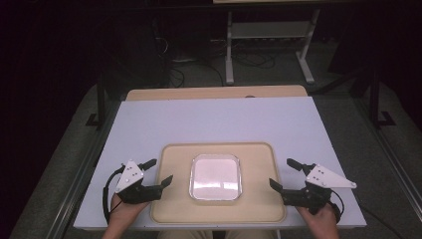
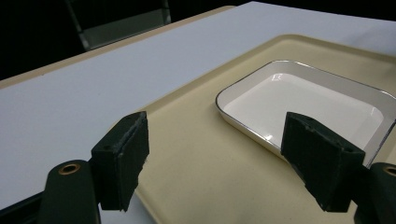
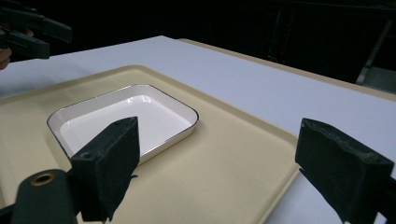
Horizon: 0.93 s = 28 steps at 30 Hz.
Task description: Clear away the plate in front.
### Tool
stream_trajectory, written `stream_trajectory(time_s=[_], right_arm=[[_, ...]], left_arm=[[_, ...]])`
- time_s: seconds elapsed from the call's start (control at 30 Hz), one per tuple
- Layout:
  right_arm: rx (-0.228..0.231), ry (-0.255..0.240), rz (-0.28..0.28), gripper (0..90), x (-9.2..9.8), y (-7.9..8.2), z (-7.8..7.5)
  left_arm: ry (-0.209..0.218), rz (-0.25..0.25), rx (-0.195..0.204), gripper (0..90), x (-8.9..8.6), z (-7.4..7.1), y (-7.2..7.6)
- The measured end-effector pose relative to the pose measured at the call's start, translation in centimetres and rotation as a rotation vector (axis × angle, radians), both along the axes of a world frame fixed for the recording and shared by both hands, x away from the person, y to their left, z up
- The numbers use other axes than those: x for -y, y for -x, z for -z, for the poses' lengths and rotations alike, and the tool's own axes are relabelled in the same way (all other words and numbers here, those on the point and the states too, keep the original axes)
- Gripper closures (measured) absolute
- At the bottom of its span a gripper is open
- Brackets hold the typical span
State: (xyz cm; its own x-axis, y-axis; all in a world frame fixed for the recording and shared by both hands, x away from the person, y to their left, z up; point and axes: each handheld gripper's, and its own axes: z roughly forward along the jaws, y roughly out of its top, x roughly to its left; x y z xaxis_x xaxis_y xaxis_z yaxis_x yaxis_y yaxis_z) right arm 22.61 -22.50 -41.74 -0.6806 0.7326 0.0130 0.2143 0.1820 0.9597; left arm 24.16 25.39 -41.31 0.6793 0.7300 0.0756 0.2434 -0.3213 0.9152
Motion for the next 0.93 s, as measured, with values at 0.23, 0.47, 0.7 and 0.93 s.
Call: stream_trajectory(time_s=[0.23, 0.47, 0.7, 0.93], right_arm=[[-0.002, 0.003, -0.003, 13.0, -0.11, 0.02, 0.02], [-0.005, 0.007, -0.006, 13.0, -0.14, 0.03, 0.05], [-0.002, 0.006, -0.011, 13.0, -0.11, 0.06, 0.03], [0.002, 0.006, -0.012, 13.0, -0.13, 0.08, -0.03]], left_arm=[[0.004, -0.01, 0.011, 23.2, -0.25, -0.08, 0.16], [-0.005, -0.004, 0.015, 23.3, -0.05, -0.06, 0.26], [-0.012, 0.002, 0.013, 23.3, 0.17, 0.09, 0.33], [-0.016, 0.004, 0.016, 23.2, 0.22, 0.14, 0.35]])
